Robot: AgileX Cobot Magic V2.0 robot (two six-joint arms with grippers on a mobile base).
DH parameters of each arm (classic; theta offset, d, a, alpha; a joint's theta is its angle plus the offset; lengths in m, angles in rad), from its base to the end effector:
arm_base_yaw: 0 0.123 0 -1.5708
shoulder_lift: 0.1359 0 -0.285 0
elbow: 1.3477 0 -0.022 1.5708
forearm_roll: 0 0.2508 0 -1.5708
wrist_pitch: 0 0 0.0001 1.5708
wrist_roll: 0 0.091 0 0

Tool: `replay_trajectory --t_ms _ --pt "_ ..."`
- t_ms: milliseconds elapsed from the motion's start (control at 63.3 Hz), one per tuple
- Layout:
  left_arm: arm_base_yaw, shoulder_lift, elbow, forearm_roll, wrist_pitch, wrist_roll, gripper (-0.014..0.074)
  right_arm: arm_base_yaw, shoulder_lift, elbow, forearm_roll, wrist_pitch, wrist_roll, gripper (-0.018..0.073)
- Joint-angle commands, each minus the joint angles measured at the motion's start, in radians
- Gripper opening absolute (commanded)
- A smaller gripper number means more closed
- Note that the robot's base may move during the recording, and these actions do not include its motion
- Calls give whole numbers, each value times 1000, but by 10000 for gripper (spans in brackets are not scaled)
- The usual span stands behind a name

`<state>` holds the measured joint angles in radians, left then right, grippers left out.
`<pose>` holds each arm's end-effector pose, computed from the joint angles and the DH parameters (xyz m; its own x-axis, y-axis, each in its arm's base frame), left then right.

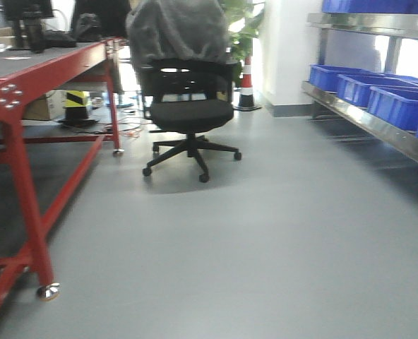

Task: Grab PVC pipe and place in blue bin
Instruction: 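Drive the base away from the table toward the shelf of blue bins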

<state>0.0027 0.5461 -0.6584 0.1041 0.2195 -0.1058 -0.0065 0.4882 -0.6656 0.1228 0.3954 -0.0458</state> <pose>0.1112 0.0024 0.3721 -0.0187 -0.0042 -0.9998 -0.0254 0.9997 -0.0038 0.0952 0.0037 0.3647 -0.1302 0.0683 -0.9891 -0.0316 0.9968 0.0730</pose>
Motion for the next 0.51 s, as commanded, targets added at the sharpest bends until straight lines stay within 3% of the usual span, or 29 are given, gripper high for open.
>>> replay_trajectory --t_ms 0,490 --pt "3 -4 -4 -5 -27 -2 -111 1 -4 -2 -8 -28 -10 -169" --pt "3 -4 -4 -5 -27 -2 -111 1 -4 -2 -8 -28 -10 -169"
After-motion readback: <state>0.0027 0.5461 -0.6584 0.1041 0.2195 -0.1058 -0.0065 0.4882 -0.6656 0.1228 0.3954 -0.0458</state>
